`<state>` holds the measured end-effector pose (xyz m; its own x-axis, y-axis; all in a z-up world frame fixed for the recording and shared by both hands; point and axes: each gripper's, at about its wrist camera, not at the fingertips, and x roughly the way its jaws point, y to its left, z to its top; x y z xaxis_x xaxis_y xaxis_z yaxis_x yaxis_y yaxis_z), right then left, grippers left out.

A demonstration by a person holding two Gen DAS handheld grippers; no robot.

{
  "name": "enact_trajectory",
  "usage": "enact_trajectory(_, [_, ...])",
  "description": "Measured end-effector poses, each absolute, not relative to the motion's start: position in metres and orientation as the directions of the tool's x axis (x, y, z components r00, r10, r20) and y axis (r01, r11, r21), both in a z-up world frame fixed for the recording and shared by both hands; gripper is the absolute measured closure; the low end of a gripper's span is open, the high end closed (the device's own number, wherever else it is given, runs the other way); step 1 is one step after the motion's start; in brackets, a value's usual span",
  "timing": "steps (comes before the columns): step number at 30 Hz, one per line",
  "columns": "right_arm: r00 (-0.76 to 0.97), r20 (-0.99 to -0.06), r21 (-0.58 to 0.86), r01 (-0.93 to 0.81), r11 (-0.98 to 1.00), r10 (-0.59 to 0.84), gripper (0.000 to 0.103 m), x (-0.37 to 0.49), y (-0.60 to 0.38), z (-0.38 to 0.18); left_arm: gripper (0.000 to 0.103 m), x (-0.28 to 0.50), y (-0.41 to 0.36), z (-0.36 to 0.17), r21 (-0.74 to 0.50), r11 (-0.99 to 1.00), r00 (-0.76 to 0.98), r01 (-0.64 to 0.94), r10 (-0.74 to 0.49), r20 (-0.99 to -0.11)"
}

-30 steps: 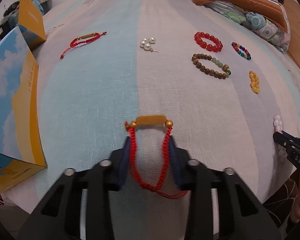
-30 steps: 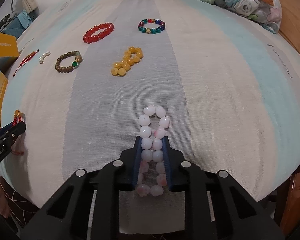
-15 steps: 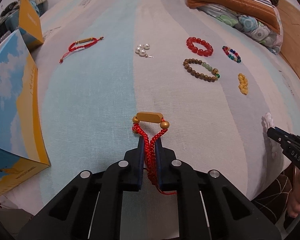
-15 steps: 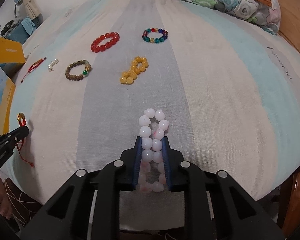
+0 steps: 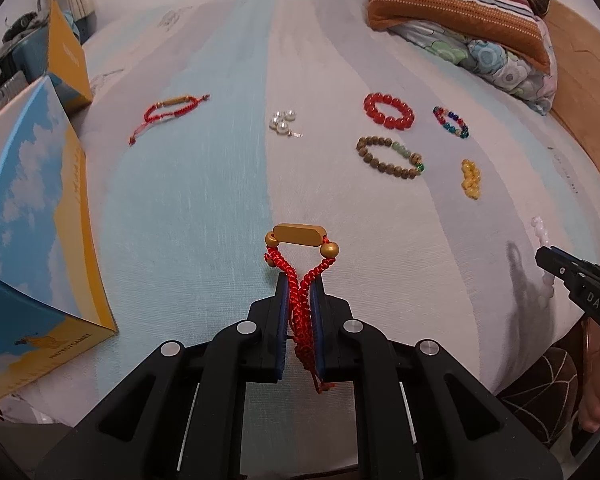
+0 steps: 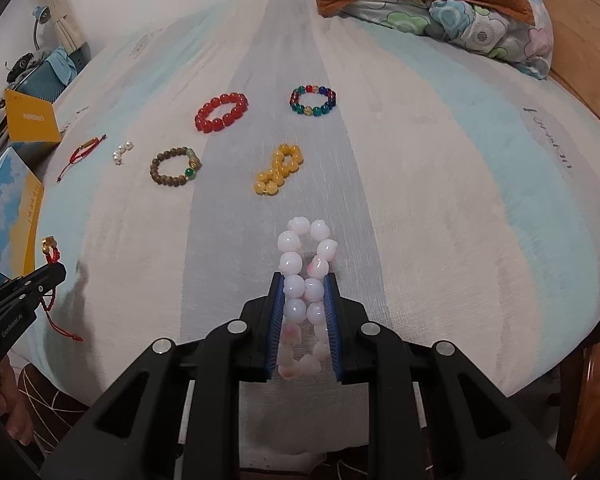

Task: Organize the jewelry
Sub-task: 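Lift both bracelets and carry them over the white cardboard box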

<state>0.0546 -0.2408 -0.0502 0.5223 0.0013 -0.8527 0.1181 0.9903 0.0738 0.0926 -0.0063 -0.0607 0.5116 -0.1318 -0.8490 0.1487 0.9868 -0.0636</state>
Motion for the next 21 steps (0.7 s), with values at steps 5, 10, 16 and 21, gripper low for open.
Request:
enact_trajectory(5, [0.533,-0.846,0.069,0.118,0.991,-0.005,0.084,0.054,-0.237,-0.042,0.093,0.090,-0.008,-0.049,-0.069,0.985,0.532,0.156,-0.143,-0.835])
enact_trajectory(10, [0.548,-0.837,0.055,0.112,0.992,-0.015,0.084,0.057,-0.230,-0.030,0.093,0.090,-0.010,-0.037,-0.080,0.982,0.544,0.170,-0.161,-0.823])
enact_trajectory(16, [0.573,-0.819,0.039,0.096,0.995,-0.024,0.084,0.061,-0.219,-0.013,0.093,0.093,-0.007,-0.020,-0.087,0.981,0.566,0.173,-0.171,-0.807])
enact_trajectory(21, [0.599,-0.800,0.030,0.081,0.996,-0.025,0.084,0.068,-0.208,0.004,0.093,0.095,0.000,-0.010,-0.088,0.982,0.576,0.164,-0.168,-0.800])
